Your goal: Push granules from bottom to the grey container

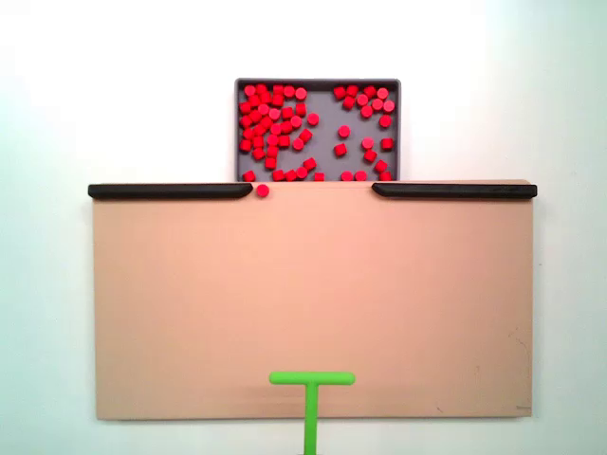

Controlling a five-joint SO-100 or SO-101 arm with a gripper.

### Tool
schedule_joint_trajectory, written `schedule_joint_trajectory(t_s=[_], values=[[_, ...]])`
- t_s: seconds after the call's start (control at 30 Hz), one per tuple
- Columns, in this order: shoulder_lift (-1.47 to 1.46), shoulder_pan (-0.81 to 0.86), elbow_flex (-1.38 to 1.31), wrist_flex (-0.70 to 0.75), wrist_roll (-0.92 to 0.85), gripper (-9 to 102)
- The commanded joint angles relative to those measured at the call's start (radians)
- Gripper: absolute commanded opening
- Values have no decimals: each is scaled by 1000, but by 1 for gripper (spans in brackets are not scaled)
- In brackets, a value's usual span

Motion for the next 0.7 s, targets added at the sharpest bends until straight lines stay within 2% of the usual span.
schedule_joint_trajectory(t_s=[0.0,0.67], values=[[17,3,-25,-6,3,0],[46,18,-15,-6,-23,0]])
